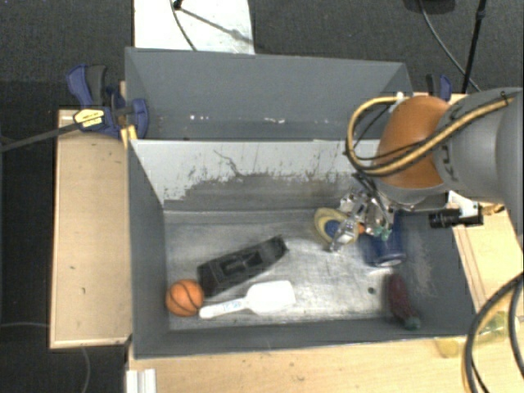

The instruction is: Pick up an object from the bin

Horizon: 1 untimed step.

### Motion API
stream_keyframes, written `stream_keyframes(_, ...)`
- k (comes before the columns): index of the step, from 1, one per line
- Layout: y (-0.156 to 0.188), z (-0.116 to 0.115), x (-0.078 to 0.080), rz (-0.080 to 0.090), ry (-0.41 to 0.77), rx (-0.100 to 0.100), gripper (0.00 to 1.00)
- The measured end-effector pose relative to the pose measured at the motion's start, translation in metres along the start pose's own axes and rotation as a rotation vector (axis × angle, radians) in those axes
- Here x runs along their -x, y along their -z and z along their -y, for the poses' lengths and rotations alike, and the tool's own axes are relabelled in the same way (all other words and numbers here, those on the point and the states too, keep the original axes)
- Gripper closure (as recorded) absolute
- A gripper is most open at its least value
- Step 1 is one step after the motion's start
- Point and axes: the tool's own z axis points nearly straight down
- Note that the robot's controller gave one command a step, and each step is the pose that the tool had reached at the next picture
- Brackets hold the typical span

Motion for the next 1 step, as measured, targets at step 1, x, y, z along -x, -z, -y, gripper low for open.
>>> stream_keyframes(1, 0.0213, -0.0010, 0.0012, -0.011, 0.003, -0.001, 1.00)
